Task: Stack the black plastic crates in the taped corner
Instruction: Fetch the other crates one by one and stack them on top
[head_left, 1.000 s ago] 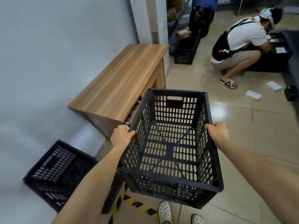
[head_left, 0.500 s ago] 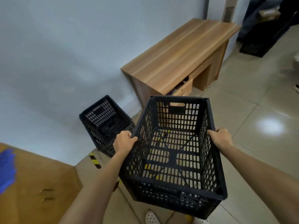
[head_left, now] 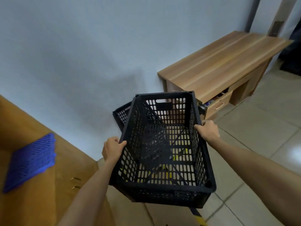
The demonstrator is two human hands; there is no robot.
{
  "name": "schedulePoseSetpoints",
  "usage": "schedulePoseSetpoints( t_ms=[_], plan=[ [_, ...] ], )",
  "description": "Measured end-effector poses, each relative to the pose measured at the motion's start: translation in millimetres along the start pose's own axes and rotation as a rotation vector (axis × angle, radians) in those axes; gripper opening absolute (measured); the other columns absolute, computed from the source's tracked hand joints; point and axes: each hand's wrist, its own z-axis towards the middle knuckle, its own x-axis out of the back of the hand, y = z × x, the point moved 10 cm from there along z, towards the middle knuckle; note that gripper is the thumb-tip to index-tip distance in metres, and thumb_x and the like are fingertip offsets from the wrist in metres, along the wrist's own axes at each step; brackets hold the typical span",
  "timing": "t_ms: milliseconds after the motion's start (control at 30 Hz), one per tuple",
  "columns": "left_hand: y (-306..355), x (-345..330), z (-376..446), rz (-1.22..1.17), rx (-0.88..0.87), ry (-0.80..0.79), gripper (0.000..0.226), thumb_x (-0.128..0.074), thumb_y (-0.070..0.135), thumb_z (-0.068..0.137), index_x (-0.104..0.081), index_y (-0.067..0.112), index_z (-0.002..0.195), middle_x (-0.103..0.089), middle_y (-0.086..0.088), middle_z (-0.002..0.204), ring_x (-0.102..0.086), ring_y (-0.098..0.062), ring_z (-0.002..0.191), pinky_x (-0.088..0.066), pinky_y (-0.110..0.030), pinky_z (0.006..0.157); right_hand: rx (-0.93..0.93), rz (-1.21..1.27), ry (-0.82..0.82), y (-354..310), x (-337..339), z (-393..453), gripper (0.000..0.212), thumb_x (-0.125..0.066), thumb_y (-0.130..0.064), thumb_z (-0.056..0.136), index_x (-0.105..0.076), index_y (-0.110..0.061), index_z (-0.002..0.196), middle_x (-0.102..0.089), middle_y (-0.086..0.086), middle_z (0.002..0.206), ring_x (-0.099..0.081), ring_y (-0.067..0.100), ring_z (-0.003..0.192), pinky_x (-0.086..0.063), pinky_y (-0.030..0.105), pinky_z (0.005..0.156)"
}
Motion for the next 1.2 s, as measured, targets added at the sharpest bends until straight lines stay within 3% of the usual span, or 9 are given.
schedulePoseSetpoints(
  t_ms=[167,267,400,800,967,1100,1200],
  plan=[
    [-36.2,30.9,34.3,-0.064,0.013,0.066,0.049,-0.071,0.028,0.082,-0.032,0.018,0.056,-0.038,0.002,0.052,-0.036,-0.016,0.05,-0.026,-0.024,0.048,0.064,-0.094,-0.001,-50.8,-44.3,-5.0,0.028,-0.064,-0.034,0.084,-0.058,-0.01,0.071,-0.066,0.01,0.077,-0.065,0.029,0.076,-0.057,0.043,0.073],
    [-56.6,33.7,49.7,-0.071,0.033,0.08,0.046,-0.072,0.028,0.083,-0.034,0.017,0.058,-0.039,0.002,0.053,-0.036,-0.015,0.05,-0.027,-0.024,0.048,0.06,-0.157,-0.043,-61.1,-73.4,-5.0,0.027,-0.063,-0.035,0.087,-0.06,-0.009,0.077,-0.066,0.009,0.078,-0.065,0.03,0.077,-0.055,0.04,0.071],
    [-79.5,29.0,80.2,-0.034,0.058,0.086,0.047,-0.073,0.03,0.081,-0.033,0.018,0.058,-0.039,0.002,0.054,-0.035,-0.016,0.05,-0.03,-0.026,0.051,0.079,-0.21,-0.059,-74.5,-107.6,10.3,0.033,-0.064,-0.035,0.088,-0.051,-0.013,0.068,-0.057,0.004,0.066,-0.061,0.028,0.07,-0.045,0.033,0.059],
    [-88.9,-28.8,196.8,-0.041,0.217,0.105,0.047,-0.073,0.024,0.082,-0.035,0.016,0.057,-0.036,0.0,0.05,-0.03,-0.014,0.048,-0.024,-0.028,0.046,0.211,-0.354,-0.217,-172.0,-197.0,173.3,0.039,-0.065,-0.038,0.086,-0.044,-0.023,0.057,-0.055,-0.001,0.061,-0.063,0.027,0.069,-0.049,0.032,0.062],
    [-74.8,-54.2,240.3,-0.192,0.315,0.147,0.044,-0.072,0.019,0.083,-0.036,0.014,0.059,-0.035,-0.001,0.053,-0.029,-0.015,0.051,-0.025,-0.03,0.048,0.284,-0.429,-0.265,-225.7,-230.8,250.6,0.024,-0.063,-0.039,0.088,-0.059,-0.017,0.079,-0.065,0.004,0.079,-0.064,0.027,0.076,-0.055,0.036,0.069],
    [-92.2,-79.2,262.6,-0.253,0.42,0.201,0.046,-0.071,0.029,0.083,-0.035,0.019,0.057,-0.044,-0.003,0.056,-0.039,-0.02,0.056,-0.038,-0.034,0.047,0.367,-0.542,-0.345,-252.7,-263.1,288.2,0.021,-0.056,-0.035,0.092,-0.054,-0.014,0.092,-0.06,0.005,0.084,-0.059,0.027,0.076,-0.047,0.033,0.065],
    [-87.6,-84.0,274.4,-0.296,0.453,0.22,0.045,-0.071,0.025,0.085,-0.038,0.014,0.057,-0.042,-0.006,0.054,-0.034,-0.018,0.049,-0.031,-0.029,0.046,0.417,-0.594,-0.36,-268.7,-282.7,309.2,0.021,-0.052,-0.032,0.094,-0.053,-0.012,0.099,-0.062,0.009,0.093,-0.06,0.03,0.082,-0.047,0.035,0.068]
  ],
)
